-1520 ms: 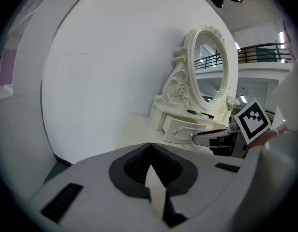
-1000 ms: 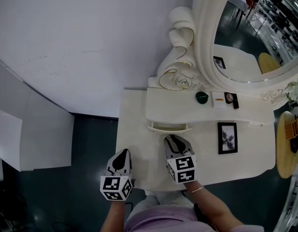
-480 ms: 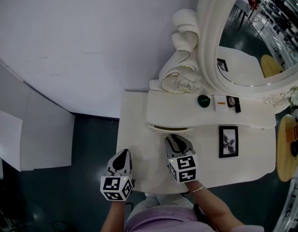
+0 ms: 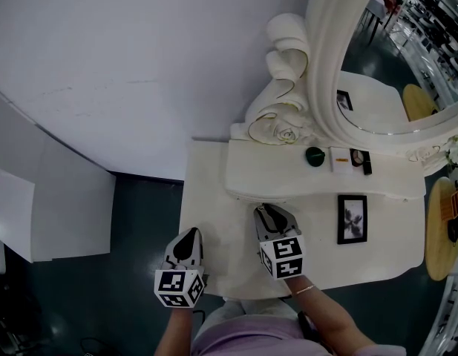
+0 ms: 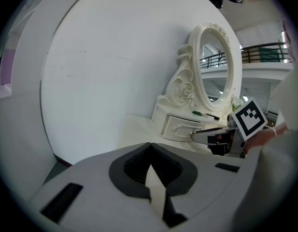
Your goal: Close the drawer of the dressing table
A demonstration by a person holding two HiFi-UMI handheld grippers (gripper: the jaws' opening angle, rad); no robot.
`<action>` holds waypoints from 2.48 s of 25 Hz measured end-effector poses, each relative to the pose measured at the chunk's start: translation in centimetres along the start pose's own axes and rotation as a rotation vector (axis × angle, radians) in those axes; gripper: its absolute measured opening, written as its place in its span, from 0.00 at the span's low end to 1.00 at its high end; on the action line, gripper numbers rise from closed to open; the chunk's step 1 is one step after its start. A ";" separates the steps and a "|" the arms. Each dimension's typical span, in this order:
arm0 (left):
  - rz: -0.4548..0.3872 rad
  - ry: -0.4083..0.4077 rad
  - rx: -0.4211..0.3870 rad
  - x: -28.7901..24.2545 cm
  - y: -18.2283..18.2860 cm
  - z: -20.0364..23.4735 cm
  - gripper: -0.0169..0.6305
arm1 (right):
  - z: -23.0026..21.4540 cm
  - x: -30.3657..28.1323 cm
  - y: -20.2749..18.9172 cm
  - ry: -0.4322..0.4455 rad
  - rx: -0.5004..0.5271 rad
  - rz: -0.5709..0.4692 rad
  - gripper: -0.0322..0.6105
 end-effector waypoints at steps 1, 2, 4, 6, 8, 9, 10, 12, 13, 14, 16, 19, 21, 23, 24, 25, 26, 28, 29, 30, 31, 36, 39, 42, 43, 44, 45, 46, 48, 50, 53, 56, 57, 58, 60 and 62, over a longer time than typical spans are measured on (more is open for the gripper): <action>0.000 0.001 0.000 0.0 0.0 0.0 0.03 | -0.1 -0.1 0.1 -0.001 -0.002 -0.002 0.20; 0.000 0.002 0.000 0.0 0.1 0.0 0.03 | -0.3 -0.2 0.2 -0.003 -0.003 -0.003 0.20; 0.001 0.002 -0.001 0.0 0.1 0.0 0.03 | -0.5 -0.4 0.3 -0.003 0.003 -0.002 0.20; 0.002 0.002 -0.001 -0.1 0.1 0.0 0.03 | -0.5 -0.4 0.4 0.001 0.014 -0.001 0.20; 0.001 0.003 -0.001 -0.1 0.1 0.0 0.03 | -0.5 -0.5 0.4 0.005 0.009 -0.002 0.20; 0.000 0.003 -0.001 -0.1 0.2 0.0 0.03 | -0.5 -0.5 0.4 0.006 0.003 -0.002 0.20; 0.000 0.003 0.000 -0.1 0.2 -0.1 0.03 | -0.5 -0.6 0.4 0.007 -0.002 -0.003 0.20; 0.001 0.004 0.000 -0.1 0.1 0.0 0.03 | -0.7 -0.7 0.5 0.008 -0.011 -0.005 0.20; 0.002 0.005 0.000 -0.2 0.1 0.0 0.03 | -0.7 -0.8 0.6 0.007 -0.014 -0.005 0.20; 0.002 0.005 0.001 -0.2 0.1 0.0 0.03 | -0.8 -0.9 0.6 0.007 -0.016 -0.005 0.20; 0.001 0.007 0.004 -0.2 0.1 0.1 0.03 | -1.0 -1.1 0.7 0.005 -0.019 -0.005 0.20; 0.000 0.013 0.008 -0.1 0.1 0.3 0.03 | -1.1 -1.3 0.9 0.004 -0.022 -0.005 0.20; 0.000 0.018 0.010 0.1 0.1 0.5 0.03 | -1.1 -1.3 0.9 0.006 -0.027 -0.002 0.20; -0.002 0.024 0.012 0.3 0.1 0.7 0.03 | -1.1 -1.5 0.9 0.009 -0.034 0.002 0.20; -0.003 0.027 0.014 0.3 0.1 0.8 0.03 | -1.1 -1.5 0.8 0.011 -0.037 0.003 0.20; -0.005 0.029 0.014 0.4 0.1 0.8 0.03 | -1.1 -1.6 0.8 0.011 -0.039 0.004 0.20; -0.007 0.030 0.014 0.4 0.1 0.9 0.03 | -1.1 -1.6 0.8 0.011 -0.039 0.004 0.20; -0.011 0.033 0.013 0.6 0.2 1.0 0.03 | -1.1 -1.6 0.8 0.007 -0.034 0.004 0.20; -0.013 0.034 0.013 0.7 0.2 1.0 0.03 | -1.1 -1.6 0.8 0.004 -0.028 0.004 0.20; -0.014 0.035 0.013 0.8 0.2 1.1 0.03 | -1.0 -1.5 0.8 0.002 -0.022 0.003 0.20; -0.015 0.035 0.013 0.9 0.3 1.1 0.03 | -1.0 -1.5 0.8 0.000 -0.018 0.002 0.20; -0.020 0.029 0.011 1.1 0.1 0.7 0.03 | -1.1 -1.3 0.8 -0.009 -0.017 -0.008 0.21; -0.025 0.026 0.007 1.5 0.2 0.5 0.03 | -1.1 -0.6 0.9 -0.013 -0.012 -0.018 0.22; -0.029 0.027 0.004 2.0 0.2 0.5 0.03 | -0.7 0.1 0.9 -0.007 -0.009 -0.026 0.21; -0.032 0.026 0.002 2.2 0.2 0.5 0.03 | -0.4 0.4 0.8 -0.002 -0.006 -0.029 0.21; -0.034 0.026 0.001 2.4 0.2 0.4 0.03 | -0.2 0.6 0.9 0.002 -0.004 -0.032 0.20; -0.038 0.024 0.000 2.5 0.3 0.4 0.03 | 0.1 0.9 0.9 0.006 -0.001 -0.036 0.19; -0.041 0.023 -0.002 2.7 0.3 0.3 0.03 | 0.4 1.2 0.9 0.008 0.002 -0.042 0.19; -0.047 0.020 -0.005 3.1 0.4 0.1 0.03 | 0.9 1.8 1.1 0.013 0.007 -0.055 0.17; -0.055 0.018 -0.009 3.6 0.4 0.0 0.03 | 1.3 2.5 1.2 0.014 0.010 -0.068 0.16; -0.064 0.017 -0.014 4.3 0.5 -0.2 0.03 | 1.6 3.6 1.4 0.011 0.013 -0.086 0.14; -0.072 0.016 -0.020 5.0 0.5 -0.3 0.03 | 2.0 4.6 1.5 0.008 0.013 -0.102 0.12; -0.076 0.016 -0.022 5.3 0.5 -0.4 0.03 | 2.2 5.0 1.5 0.008 0.012 -0.108 0.12; -0.080 0.017 -0.024 5.6 0.5 -0.4 0.03 | 2.4 5.4 1.5 0.008 0.013 -0.115 0.11; -0.088 0.018 -0.028 6.1 0.5 -0.5 0.03 | 2.8 6.2 1.6 0.010 0.014 -0.127 0.11; -0.096 0.017 -0.033 6.6 0.6 -0.6 0.03 | 3.3 6.9 1.7 0.013 0.016 -0.138 0.10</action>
Point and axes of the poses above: the fingertips, and each gripper's own axes: x backward along the fingers, z to its left, y out of its top, the point moved 3 cm from there along x, backward along the fingers
